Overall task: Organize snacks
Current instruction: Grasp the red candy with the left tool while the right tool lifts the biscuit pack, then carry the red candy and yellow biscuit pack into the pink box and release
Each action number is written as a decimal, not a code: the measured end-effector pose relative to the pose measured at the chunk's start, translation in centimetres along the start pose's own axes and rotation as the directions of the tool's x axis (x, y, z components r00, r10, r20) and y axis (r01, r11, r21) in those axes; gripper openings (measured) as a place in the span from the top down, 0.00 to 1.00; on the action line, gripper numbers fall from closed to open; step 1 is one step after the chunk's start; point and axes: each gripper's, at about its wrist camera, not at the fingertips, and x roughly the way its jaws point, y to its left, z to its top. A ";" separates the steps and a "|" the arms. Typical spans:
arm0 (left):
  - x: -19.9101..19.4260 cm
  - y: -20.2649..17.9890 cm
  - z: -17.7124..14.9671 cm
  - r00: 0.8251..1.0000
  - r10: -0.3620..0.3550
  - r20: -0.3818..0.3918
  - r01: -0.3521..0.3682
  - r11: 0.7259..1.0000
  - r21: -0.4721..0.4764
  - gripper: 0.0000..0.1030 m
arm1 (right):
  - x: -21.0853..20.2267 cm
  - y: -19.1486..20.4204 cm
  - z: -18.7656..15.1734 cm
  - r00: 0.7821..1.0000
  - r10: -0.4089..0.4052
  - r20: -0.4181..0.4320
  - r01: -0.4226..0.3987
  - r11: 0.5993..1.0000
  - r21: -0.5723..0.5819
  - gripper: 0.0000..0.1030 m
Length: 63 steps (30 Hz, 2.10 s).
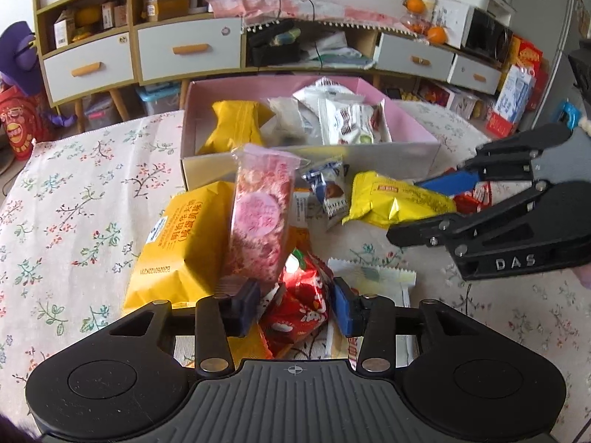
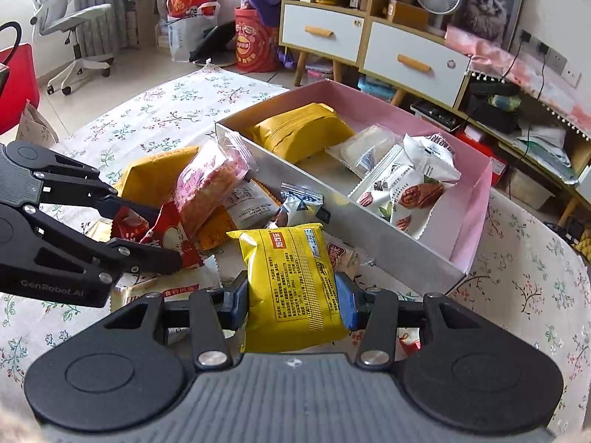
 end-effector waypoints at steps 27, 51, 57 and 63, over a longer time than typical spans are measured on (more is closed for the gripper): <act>-3.6 -0.1 3.5 0.996 -0.046 0.083 0.051 0.997 -0.058 0.68 | -2.3 -2.8 1.3 0.997 -0.027 0.079 0.015 0.990 0.141 0.57; 7.0 1.5 12.5 1.000 -0.025 -0.011 0.024 0.995 -0.100 0.68 | 2.1 -12.1 4.5 0.983 -0.167 0.082 0.126 0.920 0.371 0.57; 9.0 1.6 12.7 0.999 -0.012 -0.052 0.007 0.994 -0.109 0.68 | 3.1 -12.3 4.8 0.986 -0.154 0.062 0.121 0.922 0.368 0.58; 9.9 1.5 13.0 0.999 0.017 -0.041 -0.021 0.993 -0.117 0.68 | 3.6 -11.9 5.2 0.990 -0.134 0.041 0.111 0.930 0.352 0.59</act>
